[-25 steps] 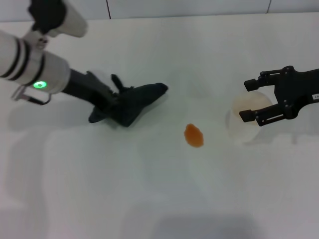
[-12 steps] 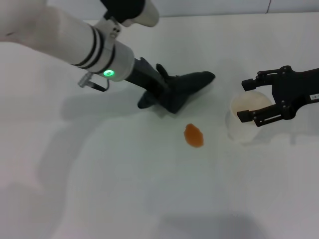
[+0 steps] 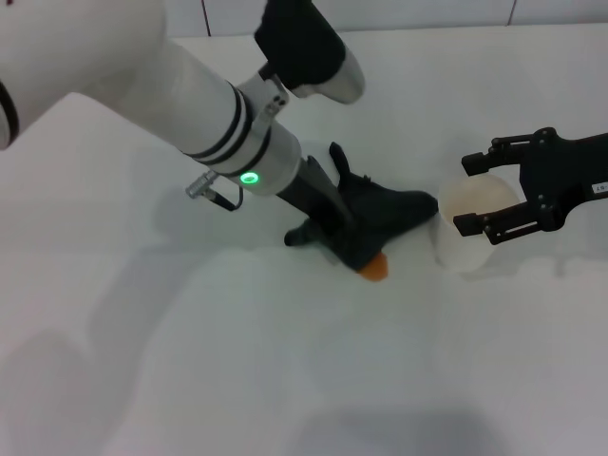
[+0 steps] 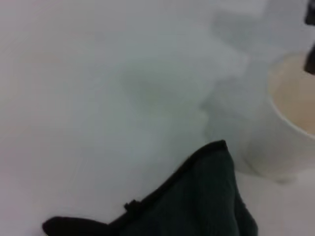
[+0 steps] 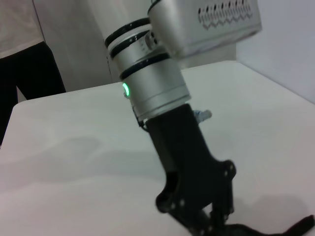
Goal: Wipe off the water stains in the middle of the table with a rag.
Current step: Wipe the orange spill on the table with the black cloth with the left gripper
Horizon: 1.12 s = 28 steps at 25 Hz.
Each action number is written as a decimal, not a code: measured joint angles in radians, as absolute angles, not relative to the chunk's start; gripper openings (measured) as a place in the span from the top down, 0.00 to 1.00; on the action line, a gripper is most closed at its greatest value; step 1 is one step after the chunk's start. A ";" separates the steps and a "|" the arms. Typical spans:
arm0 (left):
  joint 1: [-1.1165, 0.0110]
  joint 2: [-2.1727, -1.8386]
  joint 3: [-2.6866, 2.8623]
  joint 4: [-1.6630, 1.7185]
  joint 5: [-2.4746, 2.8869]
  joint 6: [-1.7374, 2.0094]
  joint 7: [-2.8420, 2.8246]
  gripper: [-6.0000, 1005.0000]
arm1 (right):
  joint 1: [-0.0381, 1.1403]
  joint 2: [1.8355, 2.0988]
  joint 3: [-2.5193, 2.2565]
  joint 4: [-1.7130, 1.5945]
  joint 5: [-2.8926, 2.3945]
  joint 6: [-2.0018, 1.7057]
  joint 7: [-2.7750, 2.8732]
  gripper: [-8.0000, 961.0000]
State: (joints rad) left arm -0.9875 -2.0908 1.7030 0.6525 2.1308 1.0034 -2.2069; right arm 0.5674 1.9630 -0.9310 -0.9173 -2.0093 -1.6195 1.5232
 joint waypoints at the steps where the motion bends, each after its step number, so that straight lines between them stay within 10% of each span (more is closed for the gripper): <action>1: -0.992 -2.091 1.713 0.653 2.129 1.019 -2.212 0.92 | 0.567 1.963 -0.931 -0.917 -2.009 -1.620 1.523 0.11; 28: -0.947 -2.085 1.653 0.703 2.215 1.089 -2.239 0.92 | 0.563 1.970 -0.925 -0.917 -1.999 -1.626 1.524 0.11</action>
State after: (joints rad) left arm -0.9468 -2.0849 1.6526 0.7028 2.2146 1.0893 -2.2393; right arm 0.5629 1.9699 -0.9247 -0.9172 -1.9985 -1.6260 1.5236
